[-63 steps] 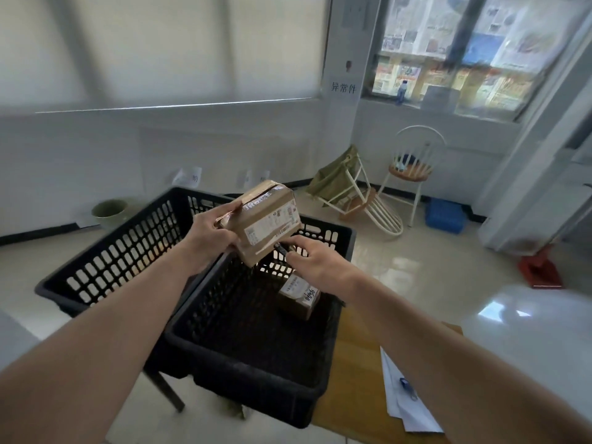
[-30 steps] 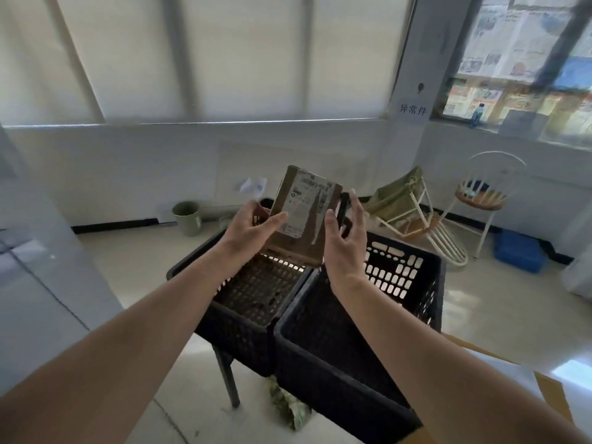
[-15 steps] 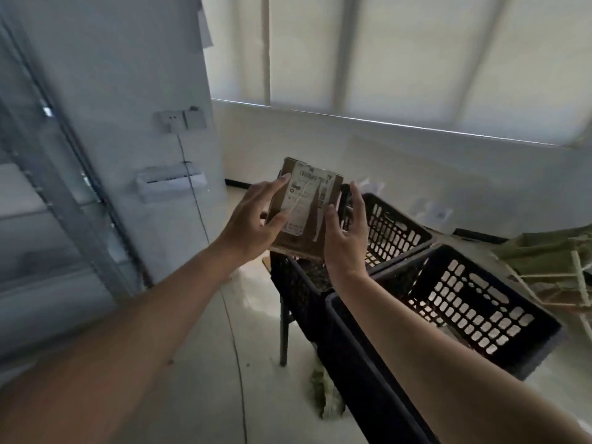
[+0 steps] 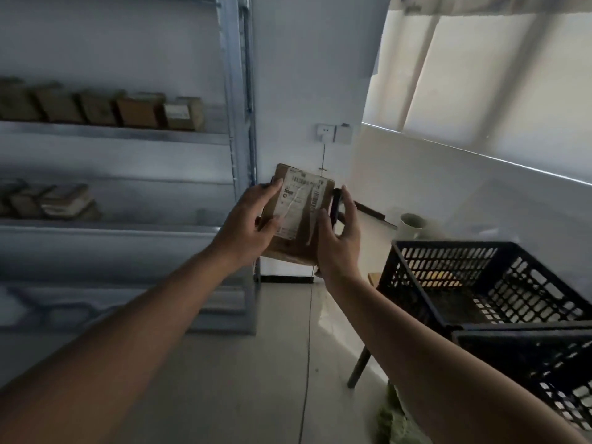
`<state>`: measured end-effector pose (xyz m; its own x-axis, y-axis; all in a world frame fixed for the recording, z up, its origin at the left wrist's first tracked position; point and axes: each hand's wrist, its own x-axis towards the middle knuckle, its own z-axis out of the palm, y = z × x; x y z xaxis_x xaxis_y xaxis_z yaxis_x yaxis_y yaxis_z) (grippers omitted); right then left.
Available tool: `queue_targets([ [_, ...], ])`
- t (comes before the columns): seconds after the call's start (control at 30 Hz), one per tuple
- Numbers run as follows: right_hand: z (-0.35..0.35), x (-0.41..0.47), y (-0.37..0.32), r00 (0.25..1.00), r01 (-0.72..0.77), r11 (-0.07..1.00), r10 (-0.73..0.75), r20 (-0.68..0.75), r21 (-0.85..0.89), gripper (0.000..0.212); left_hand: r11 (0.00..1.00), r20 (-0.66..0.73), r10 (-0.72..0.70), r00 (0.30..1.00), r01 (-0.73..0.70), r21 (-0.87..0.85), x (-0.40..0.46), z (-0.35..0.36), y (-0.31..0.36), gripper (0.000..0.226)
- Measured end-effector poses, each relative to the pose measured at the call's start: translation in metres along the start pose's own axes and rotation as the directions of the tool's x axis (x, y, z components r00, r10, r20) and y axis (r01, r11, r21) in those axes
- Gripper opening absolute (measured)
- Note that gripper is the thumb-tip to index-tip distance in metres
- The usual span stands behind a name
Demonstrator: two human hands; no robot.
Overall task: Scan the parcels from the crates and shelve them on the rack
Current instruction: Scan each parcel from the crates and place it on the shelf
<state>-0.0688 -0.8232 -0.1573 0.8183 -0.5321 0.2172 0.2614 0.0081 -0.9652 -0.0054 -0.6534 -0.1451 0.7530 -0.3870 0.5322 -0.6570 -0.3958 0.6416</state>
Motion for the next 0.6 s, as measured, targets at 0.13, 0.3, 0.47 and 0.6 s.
queue_targets([
  [0.13, 0.082, -0.018, 0.012, 0.998, -0.02, 1.0, 0.021, 0.061, -0.01, 0.056, 1.0, -0.019, -0.018, 1.0, 0.018, 0.014, -0.021, -0.069, -0.046, 0.071],
  [0.3, 0.179, -0.04, 0.028, 0.994, -0.038, 0.999, 0.038, 0.107, 0.002, 0.055, 0.998, -0.013, -0.052, 0.999, 0.052, 0.047, -0.042, -0.149, -0.107, 0.07],
  [0.47, 0.268, -0.048, 0.045, 0.976, -0.092, 0.996, 0.093, 0.198, -0.01, 0.054, 0.994, -0.068, -0.068, 0.995, 0.074, 0.081, -0.053, -0.217, -0.167, 0.068],
  [0.6, 0.333, -0.038, 0.065, 0.963, -0.113, 0.993, 0.118, 0.243, -0.035, 0.053, 0.986, -0.102, -0.106, 0.989, 0.118, 0.118, -0.051, -0.255, -0.22, 0.068],
])
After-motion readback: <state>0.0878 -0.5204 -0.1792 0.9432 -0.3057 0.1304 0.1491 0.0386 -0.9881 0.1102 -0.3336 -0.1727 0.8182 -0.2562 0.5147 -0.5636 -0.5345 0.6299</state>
